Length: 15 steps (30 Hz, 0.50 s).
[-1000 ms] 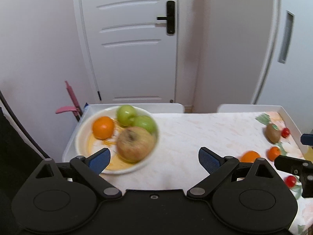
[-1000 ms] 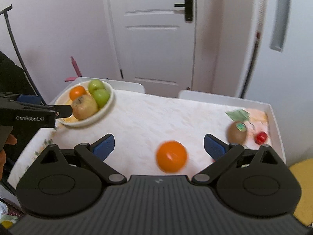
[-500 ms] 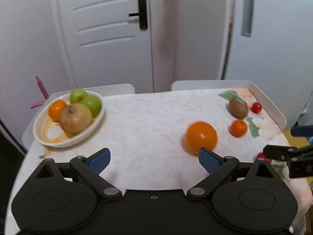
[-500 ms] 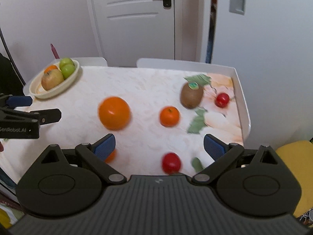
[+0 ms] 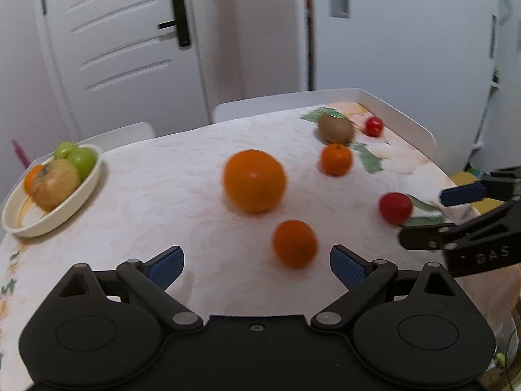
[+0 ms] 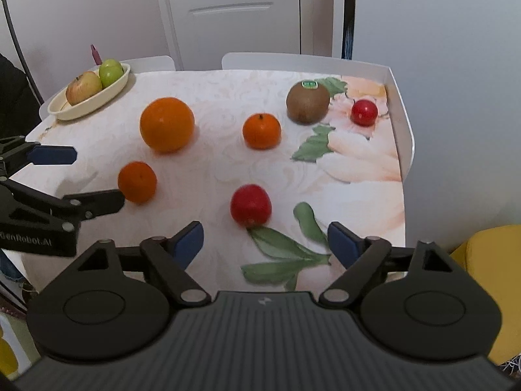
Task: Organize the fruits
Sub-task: 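Grasp a tangerine with the left tool while the right tool grasps a red tomato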
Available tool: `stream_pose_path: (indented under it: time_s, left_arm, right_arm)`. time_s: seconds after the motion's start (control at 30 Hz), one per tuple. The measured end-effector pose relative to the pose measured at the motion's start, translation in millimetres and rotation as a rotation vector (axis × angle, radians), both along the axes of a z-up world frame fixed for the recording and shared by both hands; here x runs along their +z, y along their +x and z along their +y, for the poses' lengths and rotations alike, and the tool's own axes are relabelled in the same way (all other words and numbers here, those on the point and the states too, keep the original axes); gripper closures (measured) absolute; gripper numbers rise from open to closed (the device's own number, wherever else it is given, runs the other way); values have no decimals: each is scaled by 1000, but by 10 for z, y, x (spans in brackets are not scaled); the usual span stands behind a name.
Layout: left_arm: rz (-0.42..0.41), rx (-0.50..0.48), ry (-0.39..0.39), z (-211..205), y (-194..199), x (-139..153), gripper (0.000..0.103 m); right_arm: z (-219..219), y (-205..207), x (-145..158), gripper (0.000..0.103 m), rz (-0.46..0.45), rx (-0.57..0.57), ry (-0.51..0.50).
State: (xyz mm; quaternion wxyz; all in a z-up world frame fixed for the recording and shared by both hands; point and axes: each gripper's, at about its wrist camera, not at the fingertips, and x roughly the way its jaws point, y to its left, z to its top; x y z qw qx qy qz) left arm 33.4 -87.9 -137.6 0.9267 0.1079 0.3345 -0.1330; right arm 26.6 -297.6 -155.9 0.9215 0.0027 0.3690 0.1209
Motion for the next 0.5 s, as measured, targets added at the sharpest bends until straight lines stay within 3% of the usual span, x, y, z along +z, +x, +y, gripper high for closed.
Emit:
stream_pose_path:
  time_s: [0.1,0.3,0.37,0.5]
  left_arm:
    - [-5,-33,10,-117,12,-58,11]
    - [18,-52,11,-237,110,-154,36]
    - [28,-53,13,-256,140,-176,51]
    - [28,-53,16,-262,162,-180,64]
  right_arm:
    - [-8,15,-38,13,0,6,8]
    - [5,67,-37,21,-15,15,13]
    - [7,89,-33,25,-18,17,12]
    - [20,120,-30,31,-24,21,7]
